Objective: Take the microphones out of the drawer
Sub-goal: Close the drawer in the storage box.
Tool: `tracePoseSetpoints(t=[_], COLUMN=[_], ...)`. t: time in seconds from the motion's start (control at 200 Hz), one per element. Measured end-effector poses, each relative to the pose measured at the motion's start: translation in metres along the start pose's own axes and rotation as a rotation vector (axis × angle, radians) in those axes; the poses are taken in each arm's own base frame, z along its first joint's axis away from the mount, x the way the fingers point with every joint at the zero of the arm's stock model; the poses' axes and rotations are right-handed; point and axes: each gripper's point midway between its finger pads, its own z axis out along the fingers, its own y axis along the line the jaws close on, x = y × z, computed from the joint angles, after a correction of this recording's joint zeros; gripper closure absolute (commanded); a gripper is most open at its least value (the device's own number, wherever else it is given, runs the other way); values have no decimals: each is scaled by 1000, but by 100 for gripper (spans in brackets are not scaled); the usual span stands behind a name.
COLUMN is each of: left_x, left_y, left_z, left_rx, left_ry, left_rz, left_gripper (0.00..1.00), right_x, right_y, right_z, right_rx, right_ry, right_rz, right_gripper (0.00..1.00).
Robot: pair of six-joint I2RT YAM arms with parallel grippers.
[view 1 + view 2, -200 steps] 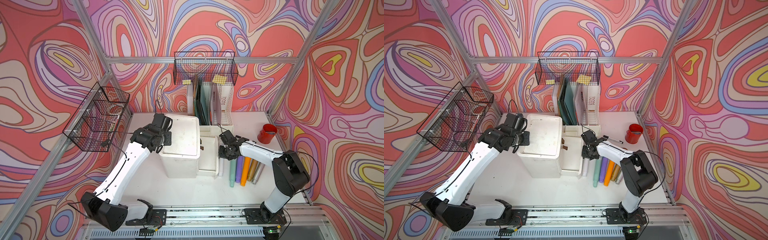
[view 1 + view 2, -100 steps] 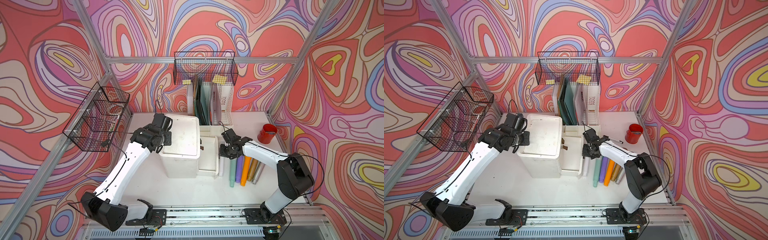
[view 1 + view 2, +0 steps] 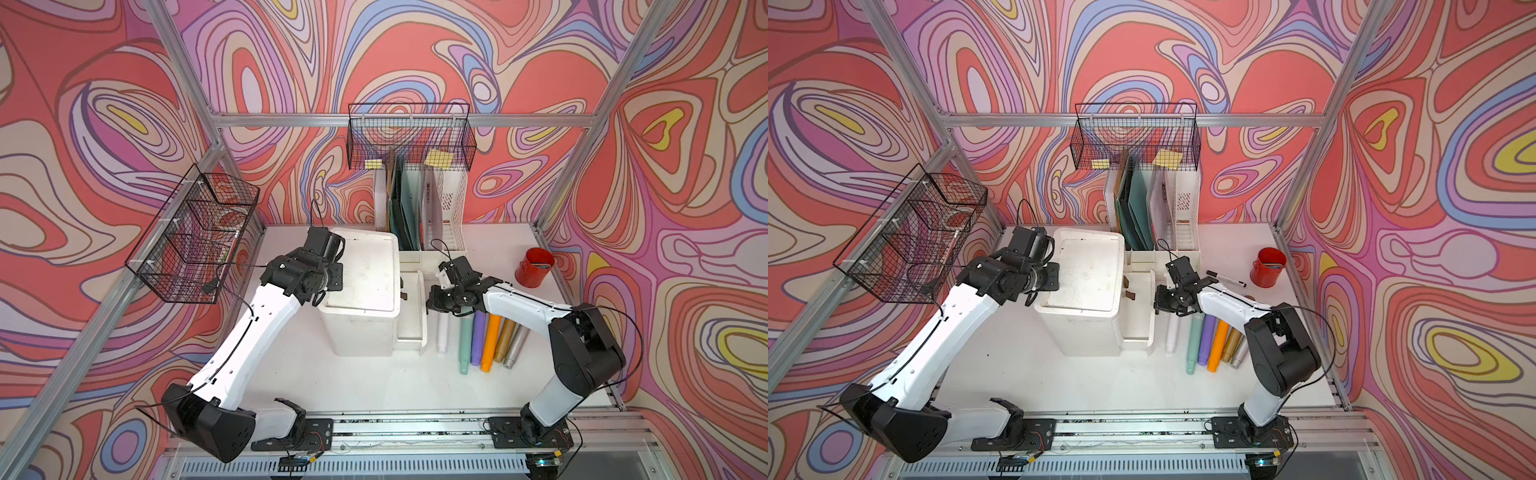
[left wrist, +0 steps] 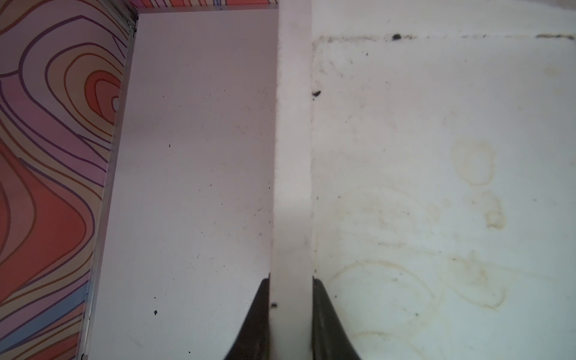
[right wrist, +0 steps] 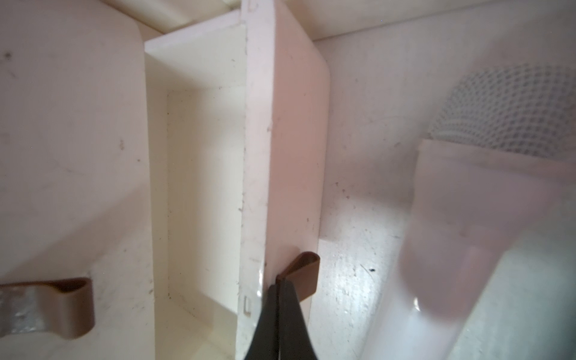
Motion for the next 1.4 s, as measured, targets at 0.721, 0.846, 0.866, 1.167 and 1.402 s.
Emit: tracePoseSetpoints(t=[0.721,0.846,0.866,1.167,1.402], left_x=[0,0,0,0,-3], left_y=[0,0,0,-1,-4], left_z=[0,0,0,-1,-4], left_rx=[3,3,3,4,16], left_ry=[1,1,1,0,15], left_rz=[0,0,-1,-1,11], left_gripper=[100,100,100,99,62], right_x=[12,12,12,12,-12], right_y=[63,68,68,58,32], right_z=[45,48,48,44,-15], right_rx=[-266,-276,-276,-158,124], right_ry=[99,107,108,79,-91], right_rz=[-10,0,2,-29,-120], right_gripper=[100,100,100,76,57])
